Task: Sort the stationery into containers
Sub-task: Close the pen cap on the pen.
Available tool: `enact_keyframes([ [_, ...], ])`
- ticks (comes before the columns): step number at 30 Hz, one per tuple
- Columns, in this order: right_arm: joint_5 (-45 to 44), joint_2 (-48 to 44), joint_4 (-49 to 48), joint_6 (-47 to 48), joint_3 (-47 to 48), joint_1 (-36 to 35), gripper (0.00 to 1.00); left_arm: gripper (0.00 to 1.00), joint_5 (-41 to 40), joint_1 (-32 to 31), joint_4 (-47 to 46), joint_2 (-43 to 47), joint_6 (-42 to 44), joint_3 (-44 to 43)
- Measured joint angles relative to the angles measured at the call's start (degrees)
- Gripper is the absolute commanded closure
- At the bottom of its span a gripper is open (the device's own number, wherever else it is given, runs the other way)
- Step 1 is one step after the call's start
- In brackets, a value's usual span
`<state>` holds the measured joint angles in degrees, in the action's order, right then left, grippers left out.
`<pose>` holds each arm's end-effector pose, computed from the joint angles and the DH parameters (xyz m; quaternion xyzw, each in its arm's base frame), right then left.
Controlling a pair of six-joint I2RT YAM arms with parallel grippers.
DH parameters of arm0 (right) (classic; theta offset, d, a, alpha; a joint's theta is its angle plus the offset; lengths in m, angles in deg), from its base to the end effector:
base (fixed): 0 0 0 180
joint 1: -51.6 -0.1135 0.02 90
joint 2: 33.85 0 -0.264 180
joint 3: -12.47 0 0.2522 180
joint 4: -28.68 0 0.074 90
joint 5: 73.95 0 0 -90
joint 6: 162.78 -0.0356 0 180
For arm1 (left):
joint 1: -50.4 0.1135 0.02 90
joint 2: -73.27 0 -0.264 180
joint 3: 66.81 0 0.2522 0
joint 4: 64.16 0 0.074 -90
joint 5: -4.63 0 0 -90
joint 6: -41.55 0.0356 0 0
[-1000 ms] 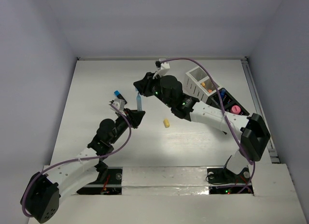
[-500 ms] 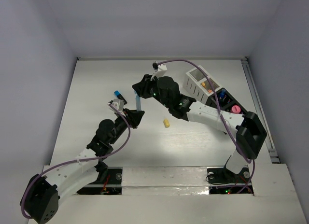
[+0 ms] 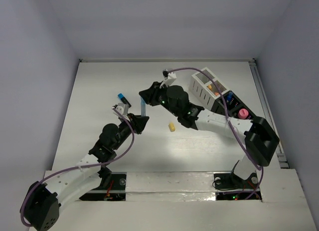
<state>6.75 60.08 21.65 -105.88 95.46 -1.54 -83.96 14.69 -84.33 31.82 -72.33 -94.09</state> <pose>0.2413 0.3123 0.3216 -0.0722 0.7269 0.4218 0.5371 0.1421 -0.1032 0.2380 0.0780 0.6646 -0.3764 0.6408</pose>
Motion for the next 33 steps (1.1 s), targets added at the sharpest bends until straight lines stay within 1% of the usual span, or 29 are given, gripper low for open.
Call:
enact_keyframes([
  [16,1.0,-2.3,-11.4,-2.8,-7.4,-0.8,1.00,1.00,0.9,-0.3,-0.2,0.8,-2.0,0.0],
  [22,0.6,-3.6,-13.2,-3.1,-9.1,-1.4,1.00,1.00,1.7,-0.6,0.2,2.1,-2.1,0.0],
  [28,0.8,-4.7,-13.2,-3.2,-10.0,-1.7,1.00,1.00,2.8,-0.6,2.3,4.4,-2.1,0.0],
  [33,1.2,-5.9,-11.9,-2.7,-11.2,-1.7,1.00,1.00,4.1,-0.6,3.4,4.6,-2.1,0.0],
])
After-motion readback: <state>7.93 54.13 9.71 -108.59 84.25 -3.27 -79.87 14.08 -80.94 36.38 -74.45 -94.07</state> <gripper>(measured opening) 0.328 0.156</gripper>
